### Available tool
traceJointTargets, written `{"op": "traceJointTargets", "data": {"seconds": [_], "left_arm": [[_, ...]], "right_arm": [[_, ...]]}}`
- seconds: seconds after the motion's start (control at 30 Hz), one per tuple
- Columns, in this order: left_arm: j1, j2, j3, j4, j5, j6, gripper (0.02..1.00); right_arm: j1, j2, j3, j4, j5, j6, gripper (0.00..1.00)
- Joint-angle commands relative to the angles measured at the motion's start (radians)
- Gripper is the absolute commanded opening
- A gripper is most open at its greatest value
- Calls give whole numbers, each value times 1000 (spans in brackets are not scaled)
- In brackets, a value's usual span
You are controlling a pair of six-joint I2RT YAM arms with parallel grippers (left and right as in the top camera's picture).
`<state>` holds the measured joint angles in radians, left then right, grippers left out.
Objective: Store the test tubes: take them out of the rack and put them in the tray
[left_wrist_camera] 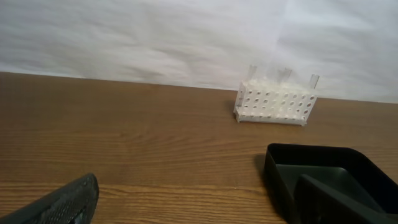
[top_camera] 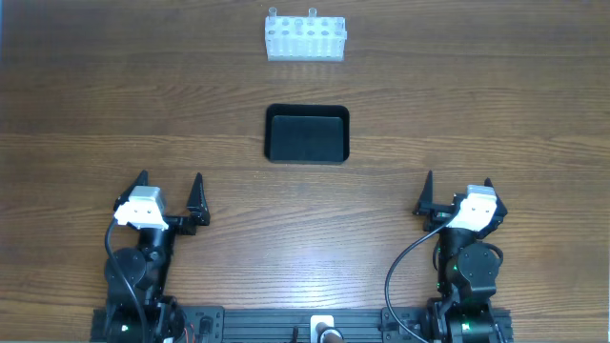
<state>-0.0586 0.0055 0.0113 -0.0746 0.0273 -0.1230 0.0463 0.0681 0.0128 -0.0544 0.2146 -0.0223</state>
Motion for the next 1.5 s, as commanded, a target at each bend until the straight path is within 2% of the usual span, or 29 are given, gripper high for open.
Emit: {"op": "traceJointTargets", "data": {"seconds": [0.03,1.3,1.5], "left_arm": [[5,-1,-5,-2,9,14,1000],[4,0,-5,0,21,5,1000],[-6,82,10,146,68,37,998]], "right_arm": [[-7,-11,-8,1,-15,7,993],[-7,-11,-8,1,-15,7,993],[-7,-11,-8,1,-15,7,993]]}}
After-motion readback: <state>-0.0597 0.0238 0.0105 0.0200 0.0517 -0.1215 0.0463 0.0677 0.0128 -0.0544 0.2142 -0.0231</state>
